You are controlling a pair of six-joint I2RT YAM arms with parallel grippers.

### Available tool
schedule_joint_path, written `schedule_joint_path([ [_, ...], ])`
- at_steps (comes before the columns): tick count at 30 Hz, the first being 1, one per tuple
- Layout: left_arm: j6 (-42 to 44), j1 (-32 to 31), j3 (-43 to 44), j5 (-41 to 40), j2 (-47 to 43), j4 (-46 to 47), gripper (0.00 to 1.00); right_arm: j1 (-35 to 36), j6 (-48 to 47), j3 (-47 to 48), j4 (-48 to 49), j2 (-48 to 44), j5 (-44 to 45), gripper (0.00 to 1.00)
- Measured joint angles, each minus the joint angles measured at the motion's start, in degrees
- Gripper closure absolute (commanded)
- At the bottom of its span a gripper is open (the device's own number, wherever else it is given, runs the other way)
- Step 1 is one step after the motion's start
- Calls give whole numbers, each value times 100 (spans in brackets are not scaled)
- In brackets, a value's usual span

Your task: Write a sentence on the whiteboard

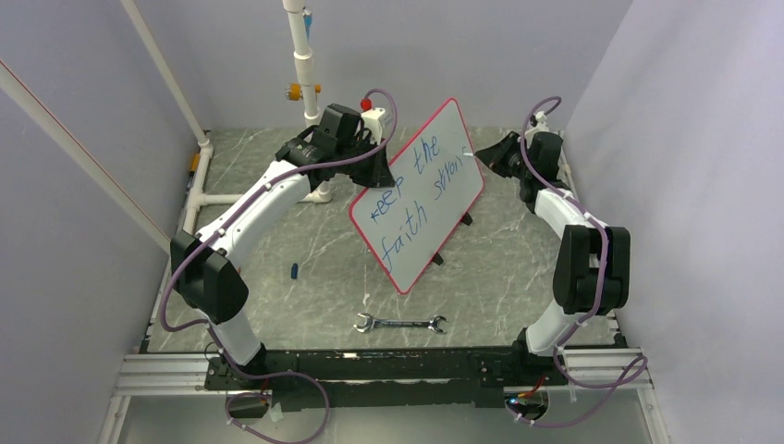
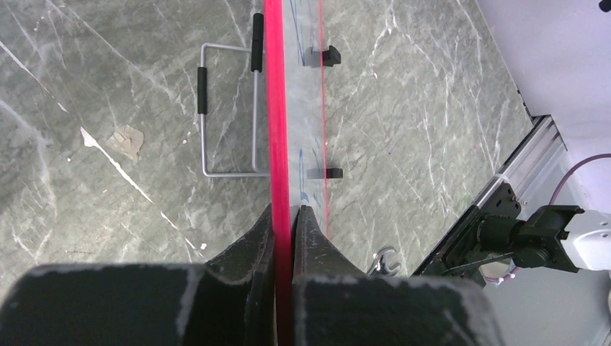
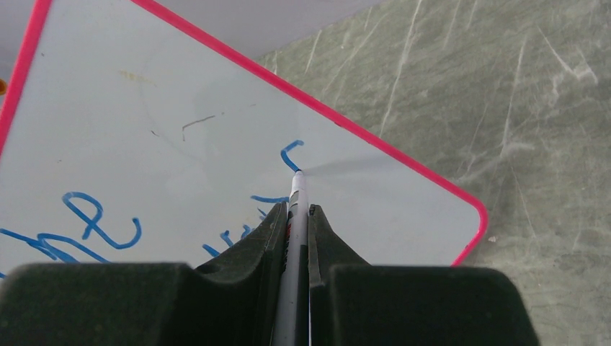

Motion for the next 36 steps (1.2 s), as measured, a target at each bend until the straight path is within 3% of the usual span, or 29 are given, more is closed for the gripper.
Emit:
schedule_joint_path([
  [36,-4,-13,0,-24,0,0,100,24,-234,358,-212,166,210,100],
])
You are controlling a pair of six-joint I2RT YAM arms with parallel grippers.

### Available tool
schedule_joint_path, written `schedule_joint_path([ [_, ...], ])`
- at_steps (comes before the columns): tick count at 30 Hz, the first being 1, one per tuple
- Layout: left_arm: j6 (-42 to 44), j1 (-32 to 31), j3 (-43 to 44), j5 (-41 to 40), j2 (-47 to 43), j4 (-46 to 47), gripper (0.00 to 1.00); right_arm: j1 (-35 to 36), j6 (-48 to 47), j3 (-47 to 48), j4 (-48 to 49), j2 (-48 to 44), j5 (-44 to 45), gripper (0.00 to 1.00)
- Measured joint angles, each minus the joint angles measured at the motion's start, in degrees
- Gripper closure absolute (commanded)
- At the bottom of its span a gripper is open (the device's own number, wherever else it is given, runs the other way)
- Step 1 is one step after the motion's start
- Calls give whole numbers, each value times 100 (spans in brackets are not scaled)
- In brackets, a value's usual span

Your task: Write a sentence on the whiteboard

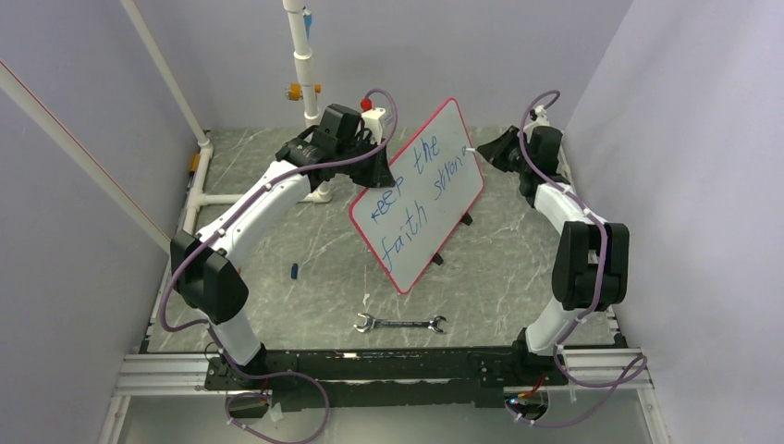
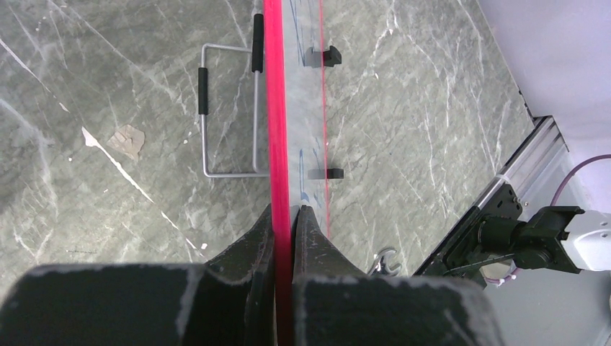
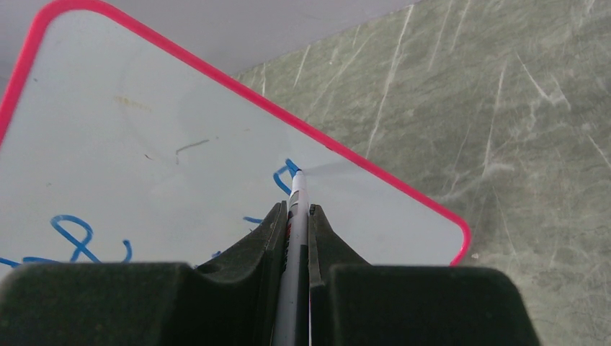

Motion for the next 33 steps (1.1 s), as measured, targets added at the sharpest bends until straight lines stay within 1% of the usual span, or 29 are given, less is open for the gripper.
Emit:
schedule_joint_path([
  [18,-85,0,0,-74,0,-26,100,-35,-20,-1075,177,-201,131,100],
  [33,-81,-9,0,-76,-7,-22,100,26,26,-1266,195,-437,9,100],
])
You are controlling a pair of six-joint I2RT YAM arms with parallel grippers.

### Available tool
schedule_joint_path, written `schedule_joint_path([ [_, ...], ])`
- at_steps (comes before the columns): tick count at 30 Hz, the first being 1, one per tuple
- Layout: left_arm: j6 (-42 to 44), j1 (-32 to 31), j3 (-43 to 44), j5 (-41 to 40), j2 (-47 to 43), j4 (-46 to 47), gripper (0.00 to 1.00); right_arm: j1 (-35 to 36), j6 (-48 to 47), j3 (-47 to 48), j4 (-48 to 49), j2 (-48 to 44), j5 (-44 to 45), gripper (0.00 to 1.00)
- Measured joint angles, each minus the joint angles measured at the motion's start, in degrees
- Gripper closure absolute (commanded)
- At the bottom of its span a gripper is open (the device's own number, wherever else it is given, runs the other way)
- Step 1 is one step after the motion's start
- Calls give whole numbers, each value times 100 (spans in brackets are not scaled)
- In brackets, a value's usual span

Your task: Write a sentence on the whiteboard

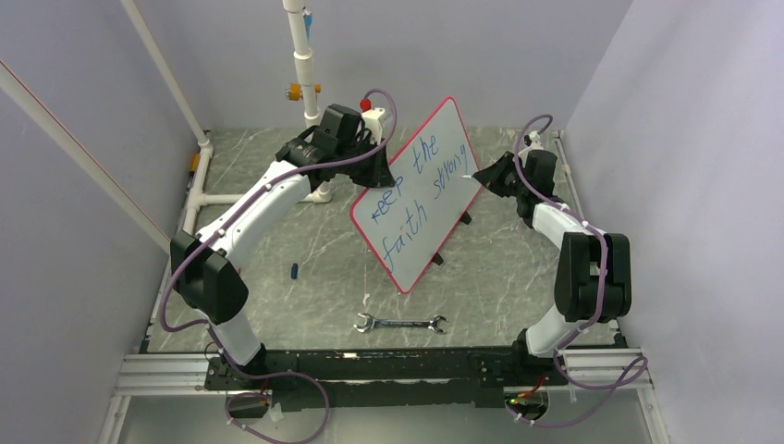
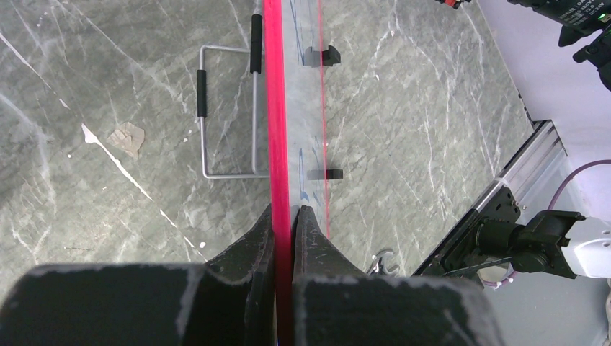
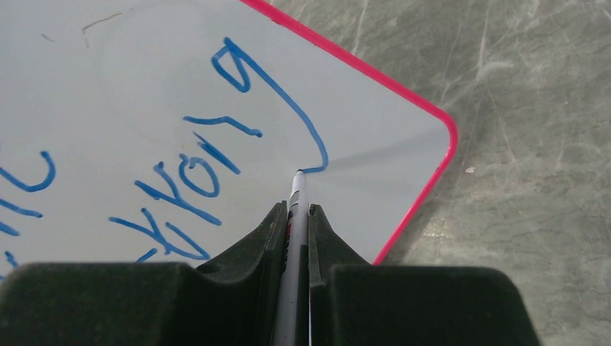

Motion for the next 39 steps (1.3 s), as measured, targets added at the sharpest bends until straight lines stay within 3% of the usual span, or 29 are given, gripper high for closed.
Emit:
schedule_joint_path([
  [18,24,-11,7,2,-2,9,100,76,79,28,-212,-299,-210,100],
  [30,175,-116,109,9,0,-55,100,160,-50,-350,-855,-2682,223,100],
  [39,175,-160,249,17,26,-247,100,160,-315,-431,-1427,-3195,717,100],
])
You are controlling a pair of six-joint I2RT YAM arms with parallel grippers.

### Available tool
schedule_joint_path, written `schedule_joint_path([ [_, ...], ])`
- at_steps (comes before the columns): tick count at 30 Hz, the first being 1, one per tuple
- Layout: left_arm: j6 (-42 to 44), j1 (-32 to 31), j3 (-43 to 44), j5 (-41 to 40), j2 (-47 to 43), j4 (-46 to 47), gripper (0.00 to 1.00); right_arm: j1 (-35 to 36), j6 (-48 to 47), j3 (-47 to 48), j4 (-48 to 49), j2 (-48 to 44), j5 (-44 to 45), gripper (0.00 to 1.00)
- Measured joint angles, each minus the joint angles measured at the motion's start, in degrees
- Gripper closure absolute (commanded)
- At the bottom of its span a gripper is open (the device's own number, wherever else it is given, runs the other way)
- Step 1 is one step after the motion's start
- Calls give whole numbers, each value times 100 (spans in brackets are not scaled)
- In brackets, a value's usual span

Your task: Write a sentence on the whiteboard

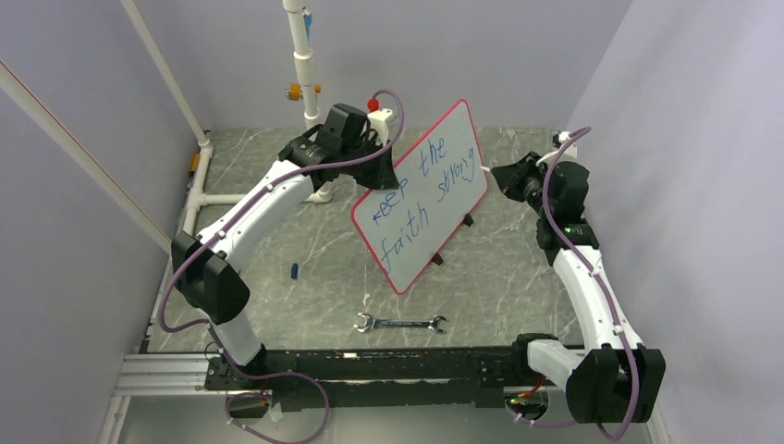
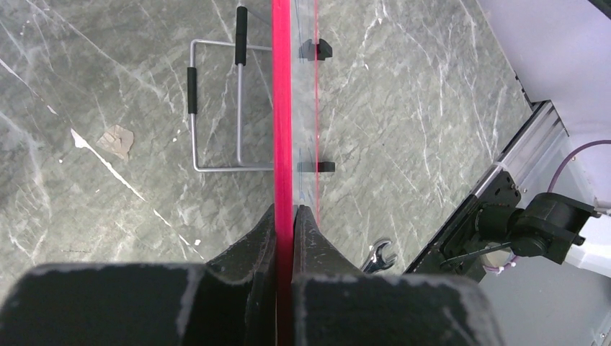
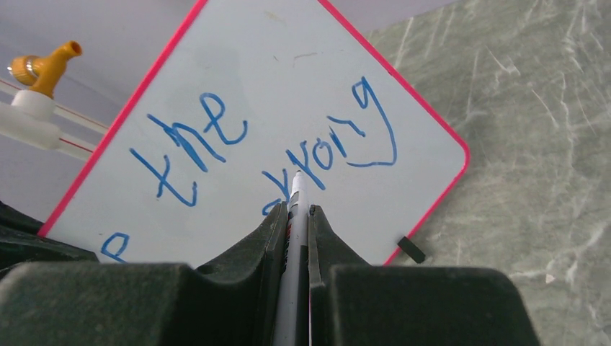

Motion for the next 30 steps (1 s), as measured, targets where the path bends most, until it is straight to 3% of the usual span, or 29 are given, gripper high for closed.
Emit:
schedule_joint_path([
  [30,197,98,299,1047,297,-11,100,-70,-275,-83,-511,-352,140,100],
])
